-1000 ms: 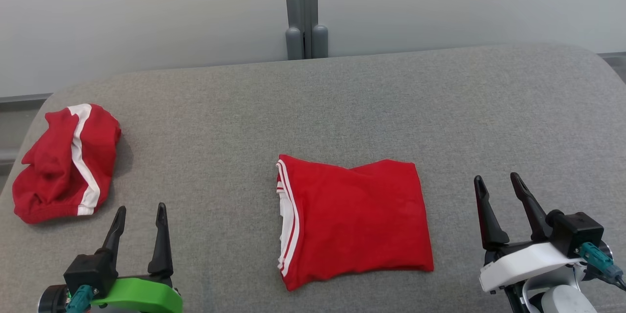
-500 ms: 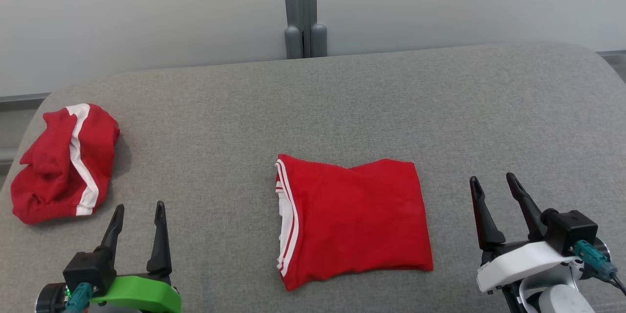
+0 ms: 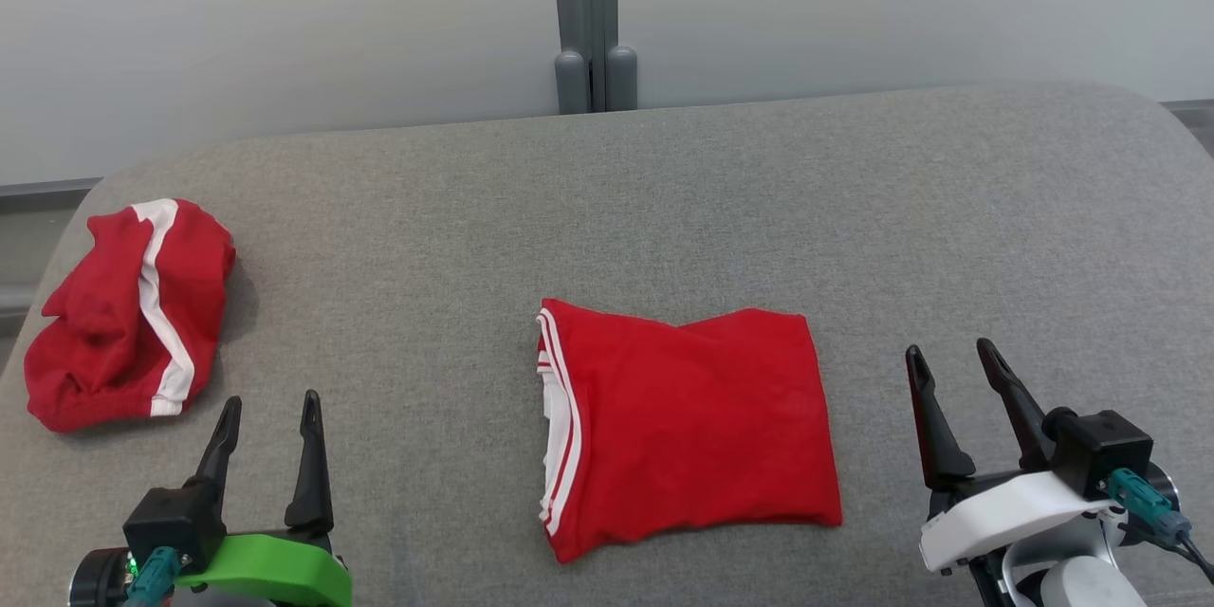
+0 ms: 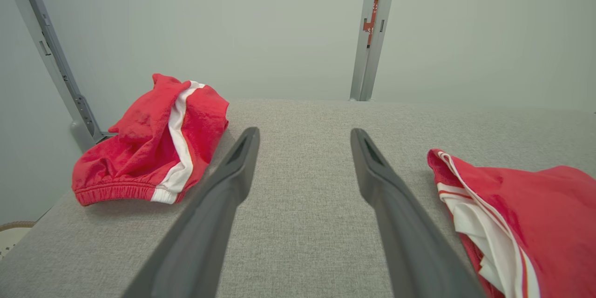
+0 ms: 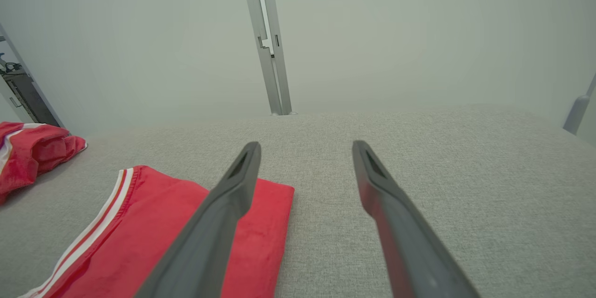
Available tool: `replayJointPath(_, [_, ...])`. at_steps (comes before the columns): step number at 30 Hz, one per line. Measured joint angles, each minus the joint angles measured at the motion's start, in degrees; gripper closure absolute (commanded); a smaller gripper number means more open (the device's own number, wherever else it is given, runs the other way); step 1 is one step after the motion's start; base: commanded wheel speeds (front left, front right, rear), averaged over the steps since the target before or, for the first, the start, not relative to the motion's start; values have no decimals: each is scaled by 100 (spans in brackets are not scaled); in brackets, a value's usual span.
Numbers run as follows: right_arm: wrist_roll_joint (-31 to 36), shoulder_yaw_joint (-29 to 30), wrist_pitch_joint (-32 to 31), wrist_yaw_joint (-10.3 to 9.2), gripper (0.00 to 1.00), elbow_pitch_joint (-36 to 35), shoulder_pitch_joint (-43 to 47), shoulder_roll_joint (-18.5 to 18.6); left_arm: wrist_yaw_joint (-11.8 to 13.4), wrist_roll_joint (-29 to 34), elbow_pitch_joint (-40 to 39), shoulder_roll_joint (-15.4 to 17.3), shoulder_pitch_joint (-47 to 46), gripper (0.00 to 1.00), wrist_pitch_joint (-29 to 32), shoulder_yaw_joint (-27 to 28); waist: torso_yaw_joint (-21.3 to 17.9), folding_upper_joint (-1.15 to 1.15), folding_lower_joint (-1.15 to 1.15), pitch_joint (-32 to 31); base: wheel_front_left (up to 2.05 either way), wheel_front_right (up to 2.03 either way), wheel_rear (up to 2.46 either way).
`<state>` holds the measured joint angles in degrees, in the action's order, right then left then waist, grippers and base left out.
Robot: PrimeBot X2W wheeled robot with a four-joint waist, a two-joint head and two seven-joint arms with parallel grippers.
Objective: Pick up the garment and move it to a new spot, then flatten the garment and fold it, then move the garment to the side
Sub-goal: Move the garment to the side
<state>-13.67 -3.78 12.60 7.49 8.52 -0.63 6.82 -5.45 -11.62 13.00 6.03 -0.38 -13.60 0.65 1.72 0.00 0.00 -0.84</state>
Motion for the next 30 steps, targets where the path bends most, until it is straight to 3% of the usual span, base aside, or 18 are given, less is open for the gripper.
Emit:
replayJointPath(10, [44,-64,-41,0,0,3,-13,-1,27,-62,13,22,0,0,0,-51,16,0,0,1,0,0,0])
replayJointPath(18, [194,-460,-204,0,0,208,-623,57,45,-120,48,27,-12,0,0,-111,67,0,0,51,0,0,0])
replayJointPath(30, [350,-505,-260,2,0,1856,-1563,-43,35,-160,163,38,-196,0,-34,-246,345,0,0,341,0,0,0])
